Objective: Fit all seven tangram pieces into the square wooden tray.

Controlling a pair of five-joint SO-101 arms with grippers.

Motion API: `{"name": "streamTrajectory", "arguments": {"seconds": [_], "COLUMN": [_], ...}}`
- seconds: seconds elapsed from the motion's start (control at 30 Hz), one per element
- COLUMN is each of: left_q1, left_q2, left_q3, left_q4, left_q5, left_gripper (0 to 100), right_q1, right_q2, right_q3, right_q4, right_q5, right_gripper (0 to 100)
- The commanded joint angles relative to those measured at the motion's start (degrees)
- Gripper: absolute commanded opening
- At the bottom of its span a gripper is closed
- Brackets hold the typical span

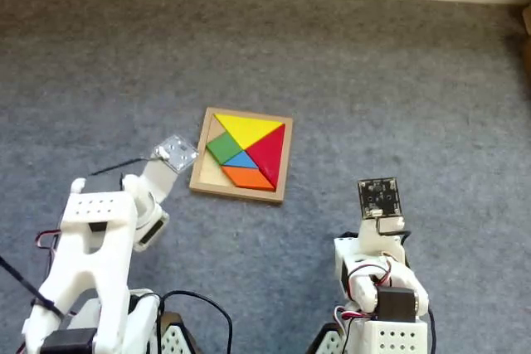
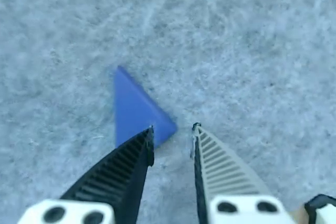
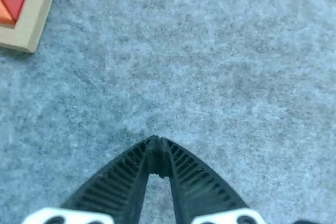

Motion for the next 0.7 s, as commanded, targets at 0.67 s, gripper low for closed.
{"name": "streamTrajectory", "arguments": {"seconds": [0.67], "left_q1": [-6.11], "left_q2": [-0.66], "left_q3": [-2.77], "left_q4": [-1.58], "left_q5": [-8.79], "left_gripper": [24], "right_q1": [0.66], "right_q2": [0.75], "right_q3": [8.22], "right_q4": [0.48], "right_q5": [0.00], "right_gripper": [1.6]}}
